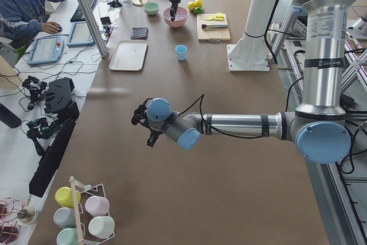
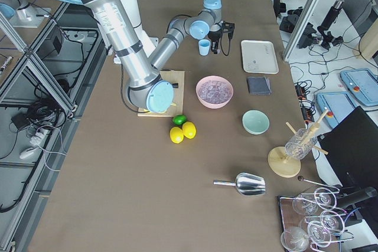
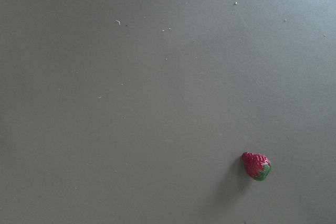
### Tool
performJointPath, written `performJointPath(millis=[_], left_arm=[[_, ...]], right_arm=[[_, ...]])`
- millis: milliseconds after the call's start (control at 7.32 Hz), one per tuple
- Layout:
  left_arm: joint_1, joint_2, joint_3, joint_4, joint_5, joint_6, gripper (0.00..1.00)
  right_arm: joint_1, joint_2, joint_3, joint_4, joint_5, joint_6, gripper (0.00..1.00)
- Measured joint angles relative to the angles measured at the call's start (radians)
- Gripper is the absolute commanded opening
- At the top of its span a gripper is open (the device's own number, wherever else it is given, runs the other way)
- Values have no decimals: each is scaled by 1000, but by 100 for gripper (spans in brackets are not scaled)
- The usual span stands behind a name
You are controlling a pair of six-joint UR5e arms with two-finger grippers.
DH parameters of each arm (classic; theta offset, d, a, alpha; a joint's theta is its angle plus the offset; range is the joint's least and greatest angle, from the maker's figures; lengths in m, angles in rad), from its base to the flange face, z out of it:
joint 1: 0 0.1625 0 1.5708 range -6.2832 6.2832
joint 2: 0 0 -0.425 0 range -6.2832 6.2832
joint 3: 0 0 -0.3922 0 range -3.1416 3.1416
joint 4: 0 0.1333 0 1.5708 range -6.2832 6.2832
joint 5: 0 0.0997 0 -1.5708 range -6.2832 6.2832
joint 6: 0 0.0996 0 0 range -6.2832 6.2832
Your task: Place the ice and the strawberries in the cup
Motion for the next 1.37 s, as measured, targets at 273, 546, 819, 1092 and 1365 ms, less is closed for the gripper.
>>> performJointPath(millis=[273, 546, 819, 1092, 1365], left_arm=[[1, 1, 1, -2, 0, -8, 98], [1, 2, 4, -3, 0, -10, 98], [1, 3, 9, -4, 0, -10, 98], [1, 3, 15, -5, -1, -9, 98], [1, 4, 16, -5, -1, -8, 98]], right_arm=[[-135, 116, -8, -129, -157, 150, 0], [-194, 154, -25, -156, -216, 202, 0], [-226, 218, -100, -156, -262, 264, 0], [-242, 259, -169, -140, -299, 302, 0], [-251, 259, -212, -97, -314, 308, 0]])
